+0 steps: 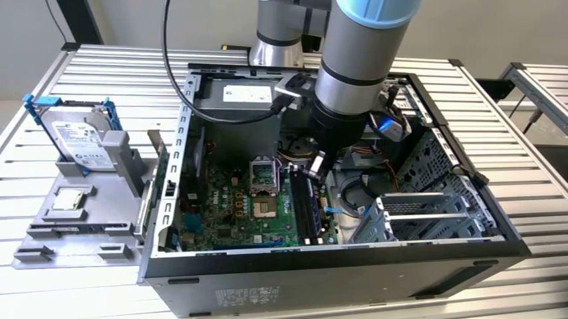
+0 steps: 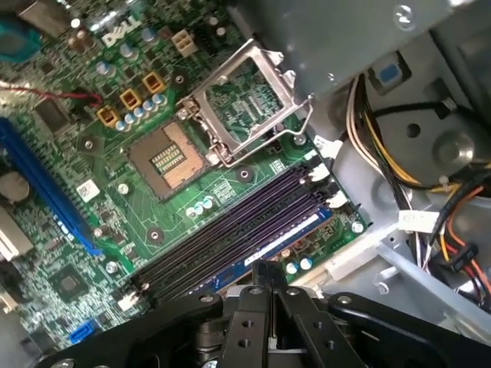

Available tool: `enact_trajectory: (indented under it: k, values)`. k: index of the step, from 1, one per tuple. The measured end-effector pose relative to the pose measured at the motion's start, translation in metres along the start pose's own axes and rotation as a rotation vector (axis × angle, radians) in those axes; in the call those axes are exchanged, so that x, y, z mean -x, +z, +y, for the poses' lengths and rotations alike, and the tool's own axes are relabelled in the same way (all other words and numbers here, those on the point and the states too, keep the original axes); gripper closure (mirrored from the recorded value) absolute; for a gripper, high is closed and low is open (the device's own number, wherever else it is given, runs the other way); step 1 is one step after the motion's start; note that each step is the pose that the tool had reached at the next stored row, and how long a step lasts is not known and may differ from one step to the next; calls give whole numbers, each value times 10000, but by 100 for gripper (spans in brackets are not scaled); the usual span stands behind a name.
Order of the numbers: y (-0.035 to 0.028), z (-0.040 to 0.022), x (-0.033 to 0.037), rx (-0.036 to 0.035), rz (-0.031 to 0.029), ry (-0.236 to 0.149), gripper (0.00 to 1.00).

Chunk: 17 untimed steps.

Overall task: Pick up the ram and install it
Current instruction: 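Press down the ram until it locks into place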

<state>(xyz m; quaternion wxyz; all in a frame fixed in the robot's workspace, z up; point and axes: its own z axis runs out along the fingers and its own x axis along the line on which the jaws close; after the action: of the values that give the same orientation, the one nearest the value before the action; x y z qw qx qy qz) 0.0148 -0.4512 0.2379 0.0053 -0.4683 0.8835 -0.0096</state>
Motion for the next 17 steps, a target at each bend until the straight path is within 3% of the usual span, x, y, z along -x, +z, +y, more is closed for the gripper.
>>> enact_trajectory:
  k: [2,7,17]
  values:
    - [0,2,-2,-1,-6,-333,100]
    - [0,45,-31,-6,-16,-728,100]
    - [2,46,-31,-7,-53,-2533,100]
